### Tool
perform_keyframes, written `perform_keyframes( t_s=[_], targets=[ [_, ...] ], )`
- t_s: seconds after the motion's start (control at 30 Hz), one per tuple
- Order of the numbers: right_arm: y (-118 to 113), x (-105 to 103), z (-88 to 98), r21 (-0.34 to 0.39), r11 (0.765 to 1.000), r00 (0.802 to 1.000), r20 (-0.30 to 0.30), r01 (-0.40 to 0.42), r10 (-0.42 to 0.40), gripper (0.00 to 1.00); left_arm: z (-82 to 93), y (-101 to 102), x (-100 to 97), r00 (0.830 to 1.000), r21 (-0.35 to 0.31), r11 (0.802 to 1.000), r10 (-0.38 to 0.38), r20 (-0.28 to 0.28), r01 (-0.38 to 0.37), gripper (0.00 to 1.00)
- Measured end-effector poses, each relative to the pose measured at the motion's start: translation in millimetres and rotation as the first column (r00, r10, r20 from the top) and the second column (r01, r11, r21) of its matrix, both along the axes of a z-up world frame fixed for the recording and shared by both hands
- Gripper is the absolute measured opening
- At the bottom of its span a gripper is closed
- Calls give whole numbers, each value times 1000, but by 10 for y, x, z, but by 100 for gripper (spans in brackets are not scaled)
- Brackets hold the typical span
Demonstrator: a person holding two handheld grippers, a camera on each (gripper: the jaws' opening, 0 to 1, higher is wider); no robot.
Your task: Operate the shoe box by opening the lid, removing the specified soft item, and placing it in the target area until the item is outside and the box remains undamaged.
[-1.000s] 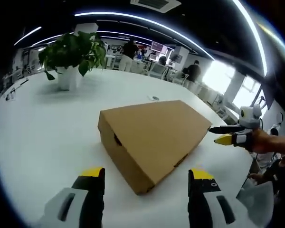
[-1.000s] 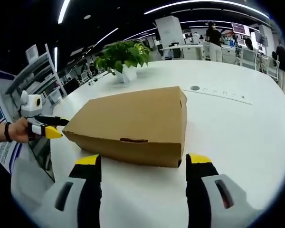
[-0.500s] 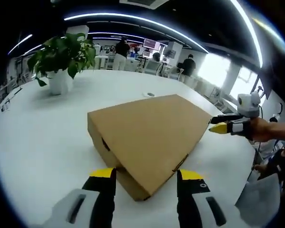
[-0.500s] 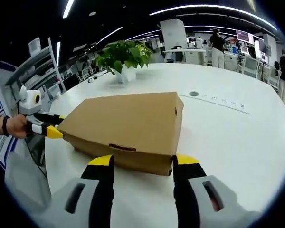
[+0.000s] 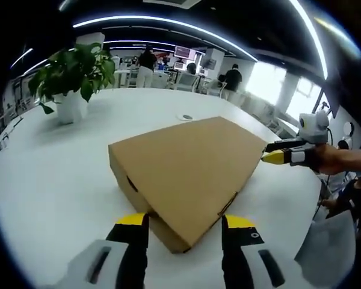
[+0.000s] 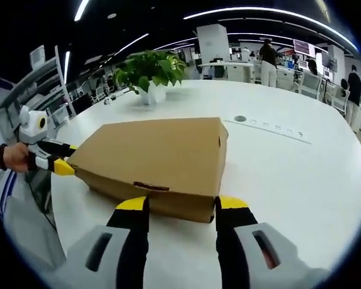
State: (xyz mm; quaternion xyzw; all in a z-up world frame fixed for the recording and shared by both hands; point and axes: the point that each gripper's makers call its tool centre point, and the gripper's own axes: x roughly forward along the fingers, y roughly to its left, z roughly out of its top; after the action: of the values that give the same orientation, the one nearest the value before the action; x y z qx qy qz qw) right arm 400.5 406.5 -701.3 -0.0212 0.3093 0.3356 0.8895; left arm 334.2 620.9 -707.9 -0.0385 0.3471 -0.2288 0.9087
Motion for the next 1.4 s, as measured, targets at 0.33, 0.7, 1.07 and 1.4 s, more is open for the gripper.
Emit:
perform_keyframes(
  t_s=[0.33, 0.7, 1.07, 1.4],
  targets=[
    [30, -201, -5, -18, 999, 999, 0, 35, -35, 37, -20, 119, -90, 998, 30, 997, -66, -7, 66, 46],
    [74, -369, -17, -23, 999, 999, -3, 50, -50, 37, -39, 188, -227, 996, 42, 995, -90, -14, 90, 46],
    [81, -381, 53, -40, 998, 999, -4, 41, -41, 37, 35, 191, -247, 997, 24, 997, -71, -7, 71, 45],
    [61, -364, 216, -34, 999, 999, 9, 32, -32, 35, 210, 172, -269, 998, 21, 999, -48, 27, 48, 46]
  ],
)
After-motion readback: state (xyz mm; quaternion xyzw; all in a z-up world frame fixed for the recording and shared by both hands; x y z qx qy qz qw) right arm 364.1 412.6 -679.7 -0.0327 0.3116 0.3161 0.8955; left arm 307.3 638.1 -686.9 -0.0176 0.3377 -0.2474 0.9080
